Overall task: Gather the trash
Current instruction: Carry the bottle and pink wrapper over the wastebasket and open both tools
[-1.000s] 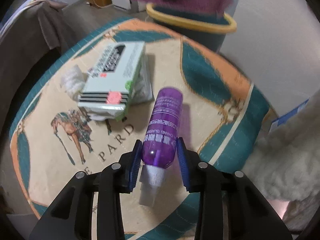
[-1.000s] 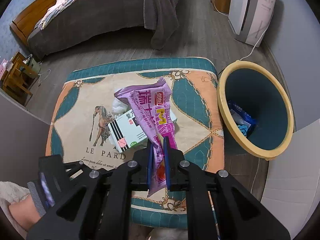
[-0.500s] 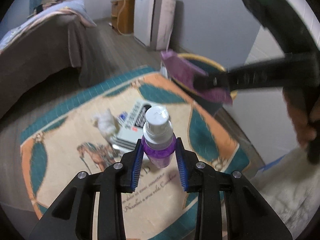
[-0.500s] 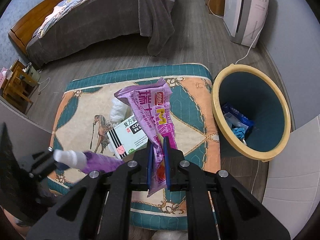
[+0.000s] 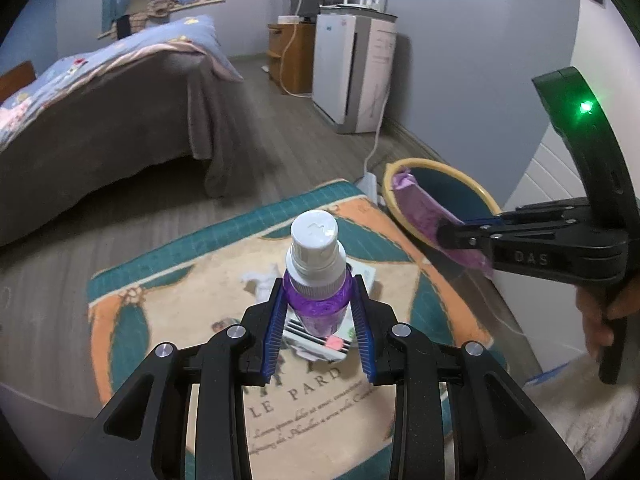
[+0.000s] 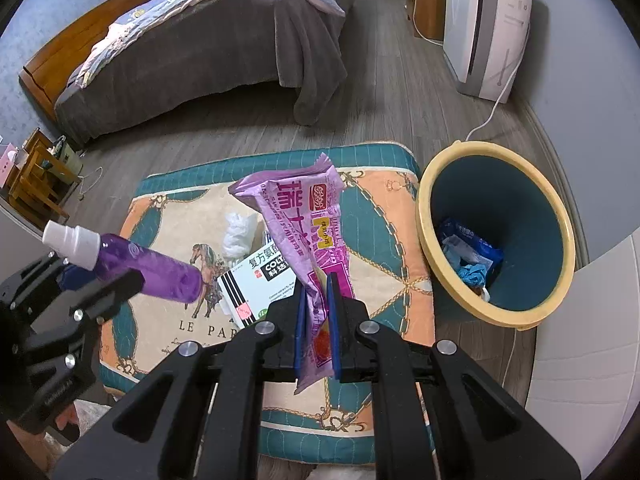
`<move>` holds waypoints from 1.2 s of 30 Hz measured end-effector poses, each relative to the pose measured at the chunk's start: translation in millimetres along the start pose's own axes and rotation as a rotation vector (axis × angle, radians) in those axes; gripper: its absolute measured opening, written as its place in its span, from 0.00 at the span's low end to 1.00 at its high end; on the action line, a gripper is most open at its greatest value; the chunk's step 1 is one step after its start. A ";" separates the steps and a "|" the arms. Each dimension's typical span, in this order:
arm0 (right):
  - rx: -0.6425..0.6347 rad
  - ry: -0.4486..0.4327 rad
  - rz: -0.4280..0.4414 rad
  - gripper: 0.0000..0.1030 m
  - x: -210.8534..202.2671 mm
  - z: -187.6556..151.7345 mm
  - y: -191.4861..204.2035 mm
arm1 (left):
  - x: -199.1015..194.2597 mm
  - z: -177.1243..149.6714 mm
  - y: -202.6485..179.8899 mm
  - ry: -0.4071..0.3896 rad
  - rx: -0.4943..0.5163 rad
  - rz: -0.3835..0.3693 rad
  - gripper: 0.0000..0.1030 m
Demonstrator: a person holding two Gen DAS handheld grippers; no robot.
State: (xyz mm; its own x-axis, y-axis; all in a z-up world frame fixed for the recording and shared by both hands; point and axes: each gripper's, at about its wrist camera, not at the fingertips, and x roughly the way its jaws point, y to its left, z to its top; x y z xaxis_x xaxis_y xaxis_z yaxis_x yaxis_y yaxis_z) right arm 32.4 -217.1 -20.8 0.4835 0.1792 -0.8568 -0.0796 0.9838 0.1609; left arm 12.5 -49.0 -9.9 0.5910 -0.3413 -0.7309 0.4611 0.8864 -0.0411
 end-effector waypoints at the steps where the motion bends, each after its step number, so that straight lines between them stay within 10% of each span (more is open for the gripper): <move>1: 0.002 -0.002 0.001 0.09 -0.4 0.7 -0.7 | -0.7 1.7 1.5 -0.004 0.002 0.013 0.32; 15: 0.021 -0.017 -0.012 0.09 6.7 24.6 -25.9 | 17.9 30.7 3.9 -0.001 0.036 0.111 0.32; 36: 0.207 -0.066 -0.140 0.09 8.5 47.7 -132.8 | 76.2 90.8 -67.2 0.014 0.128 0.000 0.32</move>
State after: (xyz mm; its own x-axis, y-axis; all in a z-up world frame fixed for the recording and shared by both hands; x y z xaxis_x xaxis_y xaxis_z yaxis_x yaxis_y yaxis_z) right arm 88.7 -346.6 -26.1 0.5339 0.0334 -0.8449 0.1689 0.9749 0.1453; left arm 86.7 -162.9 -1.0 0.5823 -0.3361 -0.7402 0.5422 0.8390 0.0456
